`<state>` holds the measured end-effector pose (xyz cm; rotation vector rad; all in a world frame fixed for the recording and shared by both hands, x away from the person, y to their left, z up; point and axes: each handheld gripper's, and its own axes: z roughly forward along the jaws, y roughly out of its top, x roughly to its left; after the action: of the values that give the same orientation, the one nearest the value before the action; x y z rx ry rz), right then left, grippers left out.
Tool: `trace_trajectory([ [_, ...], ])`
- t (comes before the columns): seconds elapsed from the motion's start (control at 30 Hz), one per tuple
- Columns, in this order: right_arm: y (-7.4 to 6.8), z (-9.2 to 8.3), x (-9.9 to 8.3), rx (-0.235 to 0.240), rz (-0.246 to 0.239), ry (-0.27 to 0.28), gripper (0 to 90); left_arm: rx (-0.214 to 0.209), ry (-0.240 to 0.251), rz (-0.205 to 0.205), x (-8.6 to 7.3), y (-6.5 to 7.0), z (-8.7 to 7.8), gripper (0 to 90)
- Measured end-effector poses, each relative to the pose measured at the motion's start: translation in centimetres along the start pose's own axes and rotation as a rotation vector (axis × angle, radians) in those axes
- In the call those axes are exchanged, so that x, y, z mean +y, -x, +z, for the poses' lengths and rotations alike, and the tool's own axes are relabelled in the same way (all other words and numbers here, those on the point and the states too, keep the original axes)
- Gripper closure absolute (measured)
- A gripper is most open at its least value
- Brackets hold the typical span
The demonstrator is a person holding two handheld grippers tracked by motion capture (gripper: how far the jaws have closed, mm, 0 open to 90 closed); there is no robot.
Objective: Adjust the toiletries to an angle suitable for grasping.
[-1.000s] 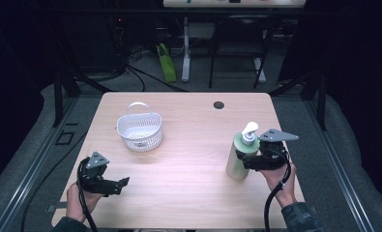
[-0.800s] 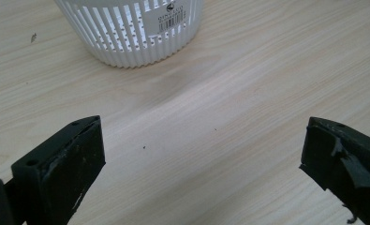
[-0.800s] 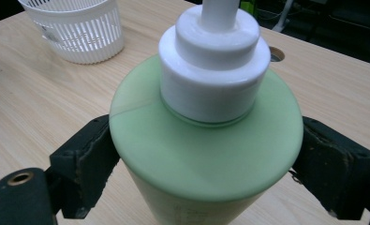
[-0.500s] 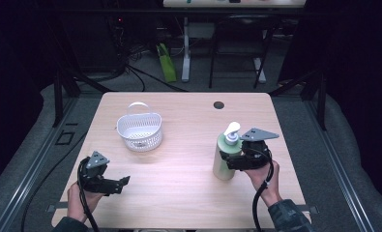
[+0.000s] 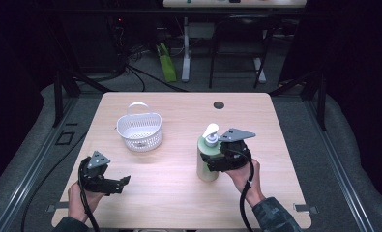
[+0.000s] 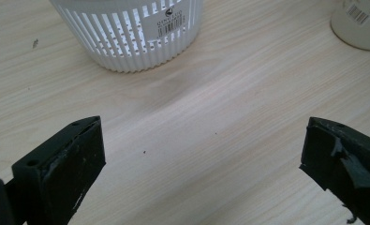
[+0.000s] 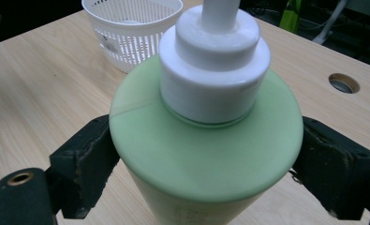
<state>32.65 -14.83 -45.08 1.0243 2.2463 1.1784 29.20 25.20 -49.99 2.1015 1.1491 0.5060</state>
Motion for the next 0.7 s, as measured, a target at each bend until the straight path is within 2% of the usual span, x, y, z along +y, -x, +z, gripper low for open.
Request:
trace_trajectory([
  [0.1,-0.6,0.4,0.3,0.012,-0.007,-0.004,12.3,-0.001,0.008,-0.003,0.1,0.0,-0.1,0.0],
  [0.2,-1.3,0.8,0.6,0.013,-0.011,-0.002,12.3,0.018,-0.015,-0.007,0.2,0.0,0.2,0.0],
  [0.37,-2.5,1.5,1.0,0.032,-0.024,0.001,12.3,0.000,0.001,-0.016,0.4,0.1,0.4,0.0],
  [0.7,-3.3,1.8,1.3,0.042,-0.035,-0.003,12.2,-0.014,0.027,0.010,0.8,0.9,0.6,0.0],
])
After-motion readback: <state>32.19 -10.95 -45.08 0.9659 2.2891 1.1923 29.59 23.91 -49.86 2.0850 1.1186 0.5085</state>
